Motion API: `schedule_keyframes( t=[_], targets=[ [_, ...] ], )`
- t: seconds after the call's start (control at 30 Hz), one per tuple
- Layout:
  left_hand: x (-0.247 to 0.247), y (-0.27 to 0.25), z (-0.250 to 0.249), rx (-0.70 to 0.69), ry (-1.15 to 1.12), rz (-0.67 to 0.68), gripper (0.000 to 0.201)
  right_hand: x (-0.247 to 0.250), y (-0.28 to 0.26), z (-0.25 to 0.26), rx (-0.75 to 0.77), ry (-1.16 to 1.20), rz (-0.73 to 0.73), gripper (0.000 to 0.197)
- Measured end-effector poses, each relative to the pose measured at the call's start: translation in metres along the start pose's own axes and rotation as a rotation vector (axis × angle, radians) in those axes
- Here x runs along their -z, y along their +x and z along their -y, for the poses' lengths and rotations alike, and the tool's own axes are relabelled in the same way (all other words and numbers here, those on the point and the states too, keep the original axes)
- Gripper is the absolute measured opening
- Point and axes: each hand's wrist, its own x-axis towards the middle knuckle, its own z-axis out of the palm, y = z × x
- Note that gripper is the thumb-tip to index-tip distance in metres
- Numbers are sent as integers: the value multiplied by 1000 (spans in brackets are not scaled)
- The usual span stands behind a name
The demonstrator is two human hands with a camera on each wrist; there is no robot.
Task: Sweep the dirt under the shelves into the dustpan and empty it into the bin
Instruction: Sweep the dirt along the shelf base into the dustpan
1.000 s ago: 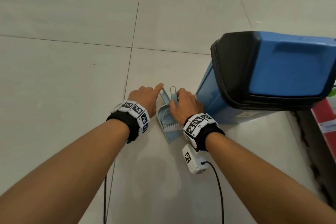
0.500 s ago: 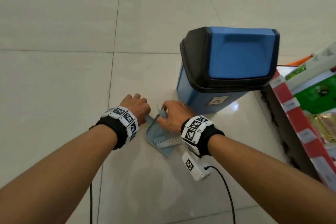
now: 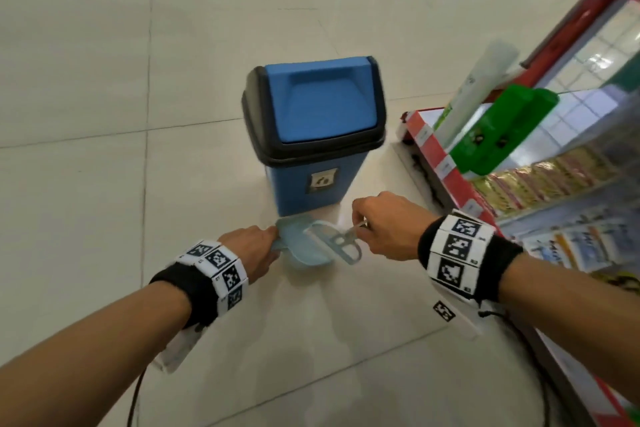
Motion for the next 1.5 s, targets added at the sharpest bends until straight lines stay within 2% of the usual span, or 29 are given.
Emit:
schedule_keyframes(
  t=[0.1,0.2,0.3,0.4,0.57,0.77,0.87,0.93,1.07,1.3,1.4,1.5],
  targets=[
    [7,5,-34,-8,-17,-16,41,6,-17,-32,-56,120,-29,23],
    [15,9,-63,2,-71,-1,42,6,-29,-61,-109,247,-117,25],
    [22,15,-91,28,-207,-7,38,-3,-35,-85,-193,427,-292,28],
    [30,27,-116,54,-356,-27,34,-16,-33,-102,-267,609,-540,27],
    [38,58,-136,27,-461,-76,42,-34,-8,-120,-399,610,-684,31],
    [16,100,-128,-2,-575,13,42,-57,45,-137,-519,524,-601,25],
    [1,120,-127,-9,-654,27,39,-61,69,-142,-481,431,-582,26],
    [-5,127,-129,16,-710,19,36,-60,82,-140,-454,288,-566,31],
    [-10,126,-133,-8,-779,23,33,-57,106,-141,-470,182,-539,40],
    [-6,144,-127,-35,-748,22,37,-48,149,-157,-517,25,-488,36],
    [-8,140,-122,16,-758,39,34,-51,157,-155,-550,-72,-456,30],
    [-16,131,-117,-3,-729,63,32,-50,169,-157,-580,-100,-414,27]
  ],
)
